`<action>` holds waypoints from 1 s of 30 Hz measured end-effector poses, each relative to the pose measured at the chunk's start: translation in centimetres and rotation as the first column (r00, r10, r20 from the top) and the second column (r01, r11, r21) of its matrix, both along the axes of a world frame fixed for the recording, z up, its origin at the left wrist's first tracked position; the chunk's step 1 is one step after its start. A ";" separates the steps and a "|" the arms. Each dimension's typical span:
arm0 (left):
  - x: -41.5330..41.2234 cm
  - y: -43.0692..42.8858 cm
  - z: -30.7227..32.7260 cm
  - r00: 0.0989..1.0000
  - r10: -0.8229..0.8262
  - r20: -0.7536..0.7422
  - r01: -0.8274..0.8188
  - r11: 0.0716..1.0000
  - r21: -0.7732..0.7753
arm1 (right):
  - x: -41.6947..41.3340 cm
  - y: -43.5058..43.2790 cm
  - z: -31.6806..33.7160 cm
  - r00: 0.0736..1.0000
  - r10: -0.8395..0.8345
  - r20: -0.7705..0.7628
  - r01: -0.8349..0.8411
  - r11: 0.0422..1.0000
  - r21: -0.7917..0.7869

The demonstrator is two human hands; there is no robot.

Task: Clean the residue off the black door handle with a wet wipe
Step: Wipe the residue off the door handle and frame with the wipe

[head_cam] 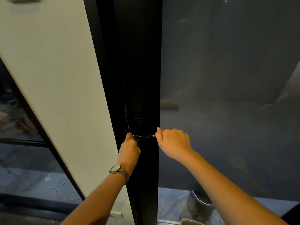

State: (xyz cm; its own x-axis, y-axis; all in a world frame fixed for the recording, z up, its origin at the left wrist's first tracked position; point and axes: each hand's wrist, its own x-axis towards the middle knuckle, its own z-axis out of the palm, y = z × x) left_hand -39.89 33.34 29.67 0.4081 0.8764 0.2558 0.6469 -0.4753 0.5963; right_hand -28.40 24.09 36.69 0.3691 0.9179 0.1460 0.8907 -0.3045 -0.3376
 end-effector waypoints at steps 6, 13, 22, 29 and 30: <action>-0.8 0.5 -0.9 0.990 0.094 0.104 -0.081 0.990 -0.117 | 0.0 0.0 0.0 1.000 0.010 -0.005 -0.010 1.000 -0.007; -1.4 0.0 -1.2 0.995 -0.034 0.093 0.033 0.999 0.006 | 0.0 0.0 -0.1 1.000 0.001 0.015 0.000 1.000 -0.002; -1.3 1.0 2.4 0.985 -0.012 0.170 0.009 1.000 0.018 | 0.0 -0.1 0.0 1.000 0.015 0.017 -0.015 1.000 0.012; -2.1 0.4 3.6 0.948 -0.015 0.317 -0.056 0.976 0.212 | 0.2 0.0 -0.1 1.000 0.023 0.008 -0.023 0.999 0.025; -2.2 0.5 4.2 0.943 -0.031 0.332 -0.058 0.965 0.256 | 0.2 0.0 -0.1 1.000 0.023 0.009 -0.023 0.999 0.023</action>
